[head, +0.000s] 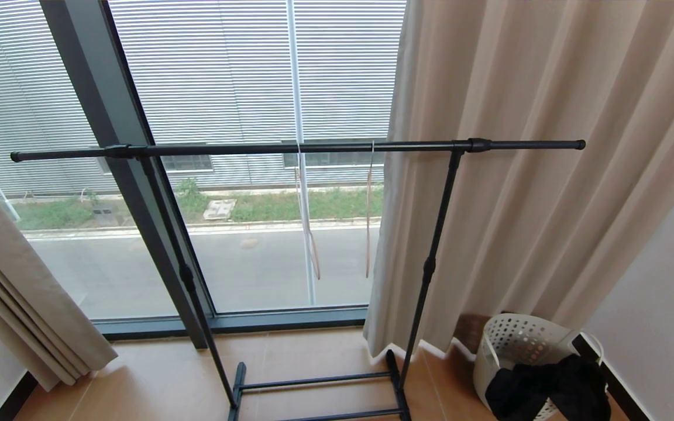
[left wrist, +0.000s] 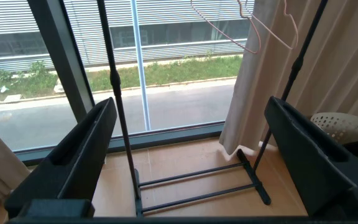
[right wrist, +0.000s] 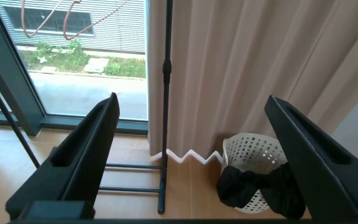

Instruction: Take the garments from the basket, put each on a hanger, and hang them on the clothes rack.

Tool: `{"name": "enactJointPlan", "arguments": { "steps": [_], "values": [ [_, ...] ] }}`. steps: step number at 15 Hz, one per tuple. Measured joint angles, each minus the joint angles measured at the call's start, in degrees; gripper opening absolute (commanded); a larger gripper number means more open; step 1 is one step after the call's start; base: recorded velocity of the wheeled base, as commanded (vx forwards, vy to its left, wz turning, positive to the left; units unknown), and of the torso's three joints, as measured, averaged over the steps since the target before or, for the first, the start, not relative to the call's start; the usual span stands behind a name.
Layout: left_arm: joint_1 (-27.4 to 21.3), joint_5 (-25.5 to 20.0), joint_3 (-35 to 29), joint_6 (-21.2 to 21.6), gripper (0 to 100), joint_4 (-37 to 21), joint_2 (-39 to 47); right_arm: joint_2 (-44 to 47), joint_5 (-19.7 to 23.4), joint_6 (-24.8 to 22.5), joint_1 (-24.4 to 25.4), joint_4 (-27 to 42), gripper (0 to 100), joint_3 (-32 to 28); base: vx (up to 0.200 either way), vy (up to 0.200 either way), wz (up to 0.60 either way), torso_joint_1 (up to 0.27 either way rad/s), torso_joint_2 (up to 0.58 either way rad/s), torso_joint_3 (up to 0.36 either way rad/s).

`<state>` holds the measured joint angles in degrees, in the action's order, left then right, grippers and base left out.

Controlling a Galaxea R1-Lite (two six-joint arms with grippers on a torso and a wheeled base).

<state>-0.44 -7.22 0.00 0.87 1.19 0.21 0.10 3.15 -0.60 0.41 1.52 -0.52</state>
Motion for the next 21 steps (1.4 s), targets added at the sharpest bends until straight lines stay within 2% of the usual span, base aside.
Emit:
{"name": "enactJointPlan", "arguments": {
  "steps": [7,11,13,15,21],
  "values": [
    [0.0,-0.04,0.0,0.13,100,0.0,0.0,0.0,-0.61,-1.18,0.0,0.04,100,0.11,0.0,0.0,0.0,0.0,0.0,0.0],
    [0.0,0.0,0.0,0.06,100,0.0,0.0,0.0,-0.17,-0.27,0.0,0.0,100,0.04,0.0,0.0,0.0,0.0,0.0,0.0],
    [0.0,0.0,0.0,0.09,100,0.02,0.0,0.0,0.68,-0.68,0.0,0.11,100,-0.02,0.0,0.0,0.0,0.0,0.0,0.0],
    [0.0,0.0,0.0,0.06,100,0.0,0.0,0.0,3.55,-1.85,0.0,0.57,100,-0.18,0.0,0.0,0.0,0.0,0.0,0.0],
    [0.0,-0.06,0.0,0.04,100,0.0,0.0,0.0,3.78,-1.67,0.0,0.5,100,-0.18,0.0,0.0,0.0,0.0,0.0,0.0]
  ]
}}
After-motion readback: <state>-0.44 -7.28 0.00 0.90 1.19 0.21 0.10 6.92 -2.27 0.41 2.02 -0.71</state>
